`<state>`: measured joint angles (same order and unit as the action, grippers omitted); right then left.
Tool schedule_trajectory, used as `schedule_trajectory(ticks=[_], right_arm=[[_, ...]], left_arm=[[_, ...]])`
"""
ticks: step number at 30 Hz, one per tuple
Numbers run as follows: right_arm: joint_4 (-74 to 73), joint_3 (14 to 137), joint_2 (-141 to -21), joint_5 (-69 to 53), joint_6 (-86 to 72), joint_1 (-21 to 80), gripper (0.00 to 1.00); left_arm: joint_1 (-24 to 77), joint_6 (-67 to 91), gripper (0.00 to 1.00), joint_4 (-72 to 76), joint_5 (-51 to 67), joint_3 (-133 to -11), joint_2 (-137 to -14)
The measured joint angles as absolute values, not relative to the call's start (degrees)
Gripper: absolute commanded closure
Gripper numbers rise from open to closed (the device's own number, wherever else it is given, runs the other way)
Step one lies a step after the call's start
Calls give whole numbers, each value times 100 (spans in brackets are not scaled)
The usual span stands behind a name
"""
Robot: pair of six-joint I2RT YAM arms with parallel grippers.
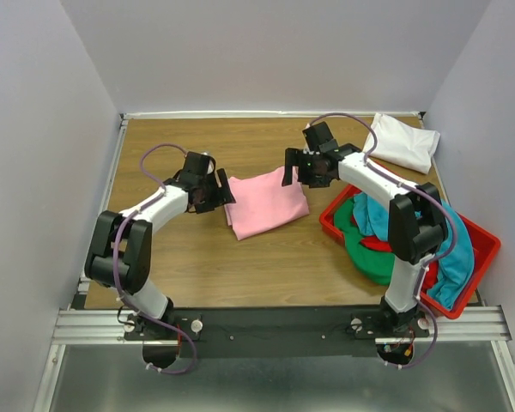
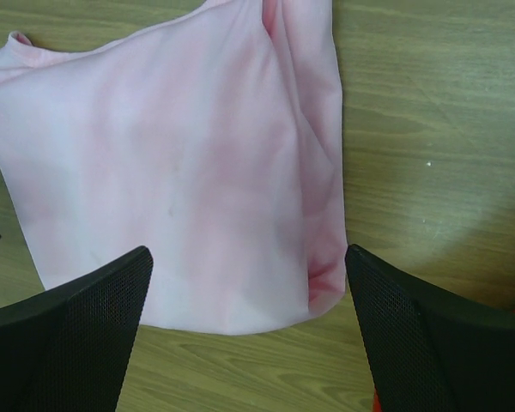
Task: Fold and stack the t-shirts
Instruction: Fold the tshirt
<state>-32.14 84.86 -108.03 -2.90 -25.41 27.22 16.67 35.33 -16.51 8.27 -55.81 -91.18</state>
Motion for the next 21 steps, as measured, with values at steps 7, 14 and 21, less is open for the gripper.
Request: schedule_trajectory(ticks=[7, 14, 21], right_arm=[[-2965, 8486, -11059, -928, -2265, 2357, 1], [-2875, 8486, -11358, -1354, -1900, 2053, 2], [-2773, 8503, -11657, -1879, -1627, 1872, 3]], left_arm=[[1741, 3511, 25, -1590, 834, -5581, -9511], [1776, 3483, 42, -1535, 843, -5590, -9745], [1785, 3446, 54, -1444, 899, -5655, -9880]])
